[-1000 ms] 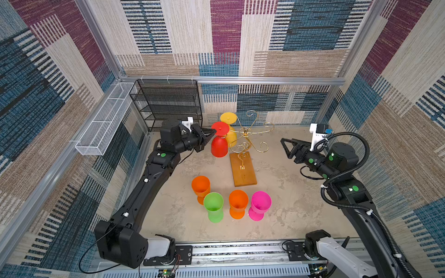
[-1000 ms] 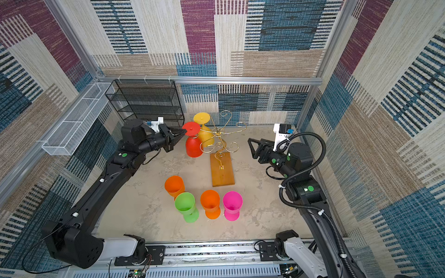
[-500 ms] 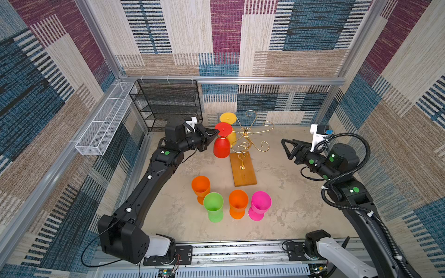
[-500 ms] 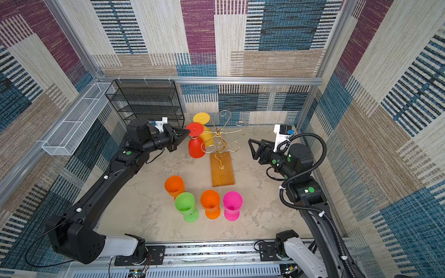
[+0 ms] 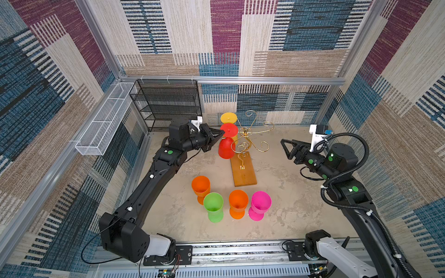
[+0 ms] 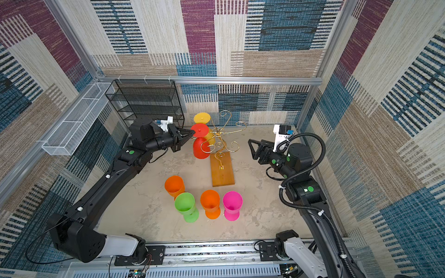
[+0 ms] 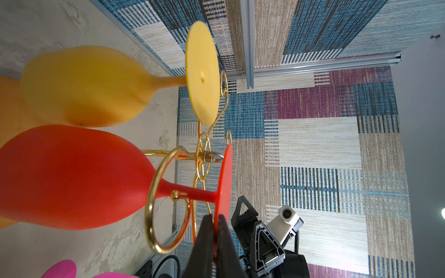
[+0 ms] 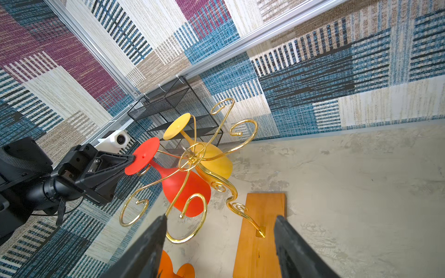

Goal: Take the wine glass off the wine glass rack
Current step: 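Lift the red glass up and away from the rack with the left gripper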

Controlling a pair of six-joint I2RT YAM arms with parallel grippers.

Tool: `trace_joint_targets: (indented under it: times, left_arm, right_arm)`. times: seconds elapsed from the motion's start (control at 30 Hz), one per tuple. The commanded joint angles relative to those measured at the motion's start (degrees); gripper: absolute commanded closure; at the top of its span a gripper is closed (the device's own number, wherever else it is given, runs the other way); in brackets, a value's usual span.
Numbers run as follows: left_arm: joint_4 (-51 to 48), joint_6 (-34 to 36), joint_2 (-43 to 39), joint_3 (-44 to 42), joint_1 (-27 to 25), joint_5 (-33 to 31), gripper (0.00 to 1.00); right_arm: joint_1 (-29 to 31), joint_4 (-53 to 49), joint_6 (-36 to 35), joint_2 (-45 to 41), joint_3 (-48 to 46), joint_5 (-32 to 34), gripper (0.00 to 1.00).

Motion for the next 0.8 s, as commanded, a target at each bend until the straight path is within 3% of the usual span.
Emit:
trace_joint_targets:
  times: [0.0,0.47,0.77]
  left_arm:
    - [0.91,1.97,-0.72,-0.36,-0.28,1.3,1.0]
    - [-0.77,3.14,-9.93,-7.65,-0.73,2.06,1.0]
    - [-5.74,4.48,-23.13,-14.55,-0.05,1.79,1.0]
  right_arm:
    - [0.03,1.06,-0.87,-0.01,0.23,0.22,0.28]
    - [0.08,1.24,-0.61,0.94,0.5,-0.3,0.28]
    - [0.03,0.94,-0.79,0.52,0.41,0.16,0.28]
